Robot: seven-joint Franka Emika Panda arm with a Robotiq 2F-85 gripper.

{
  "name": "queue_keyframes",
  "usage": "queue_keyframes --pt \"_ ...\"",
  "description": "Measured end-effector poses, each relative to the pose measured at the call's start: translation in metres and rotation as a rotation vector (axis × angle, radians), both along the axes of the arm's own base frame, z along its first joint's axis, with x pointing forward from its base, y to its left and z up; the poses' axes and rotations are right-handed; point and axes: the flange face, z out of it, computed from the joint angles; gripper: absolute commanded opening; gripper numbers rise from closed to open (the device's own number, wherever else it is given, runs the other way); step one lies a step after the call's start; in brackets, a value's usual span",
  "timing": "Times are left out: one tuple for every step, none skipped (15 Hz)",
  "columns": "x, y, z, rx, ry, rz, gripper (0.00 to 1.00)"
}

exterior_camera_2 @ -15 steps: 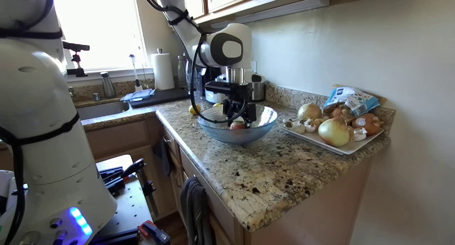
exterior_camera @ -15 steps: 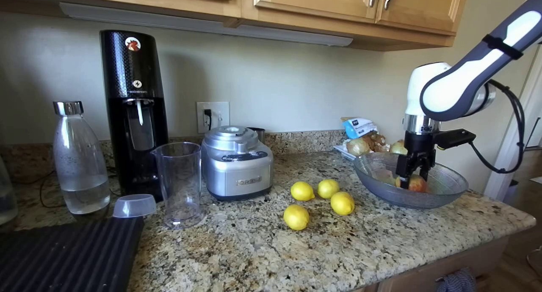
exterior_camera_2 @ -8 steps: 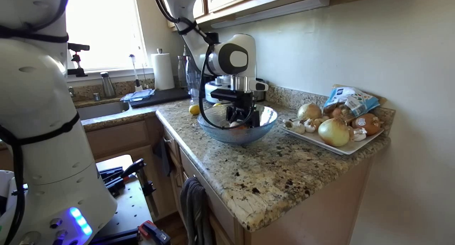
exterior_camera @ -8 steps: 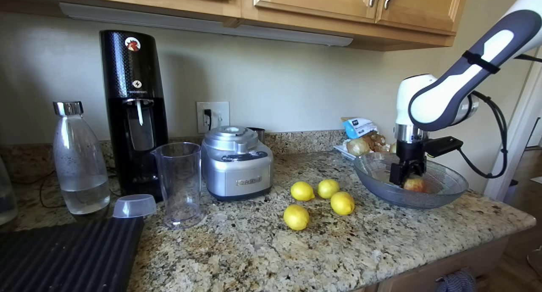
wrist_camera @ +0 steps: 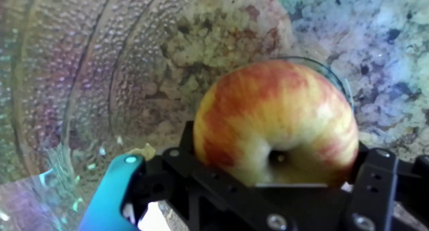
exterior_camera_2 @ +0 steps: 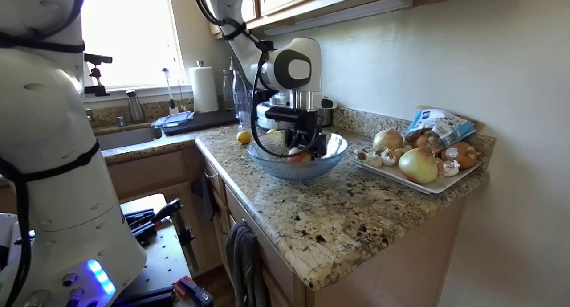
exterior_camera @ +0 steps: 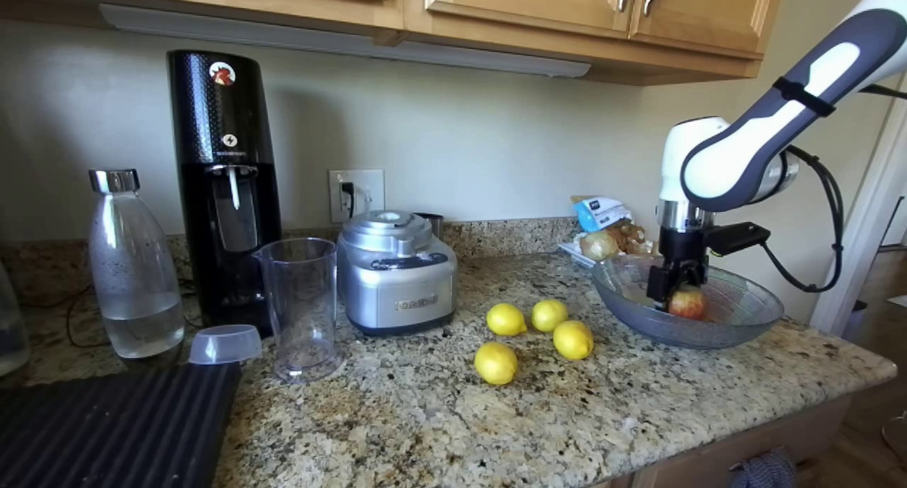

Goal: Move the fruits from the bowl to the counter

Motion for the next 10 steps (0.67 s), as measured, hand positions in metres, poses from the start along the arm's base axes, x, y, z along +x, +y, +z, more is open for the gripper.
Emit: queue_keyframes --pt "0.000 0.001 0.006 0.006 -0.008 -0.005 0.68" --pt "0.001 0.003 0.013 0.012 -0.018 -0.011 0.68" --pt "0.001 0.005 0.021 0.020 -0.028 -0.014 0.68" --pt "0.001 0.009 0.032 0.024 -0.038 -0.014 0.68" --pt "0.001 0.015 0.044 0.026 -0.051 -0.011 0.68" --pt "0.000 0.022 0.056 0.027 -0.065 -0.003 0.68" --pt "-0.002 0.030 0.070 0.028 -0.078 0.008 0.68" --pt "-0.004 0.040 0.083 0.029 -0.090 0.019 0.68" --pt "-0.006 0.051 0.095 0.030 -0.101 0.029 0.68" --pt "-0.010 0.063 0.107 0.030 -0.107 0.040 0.68"
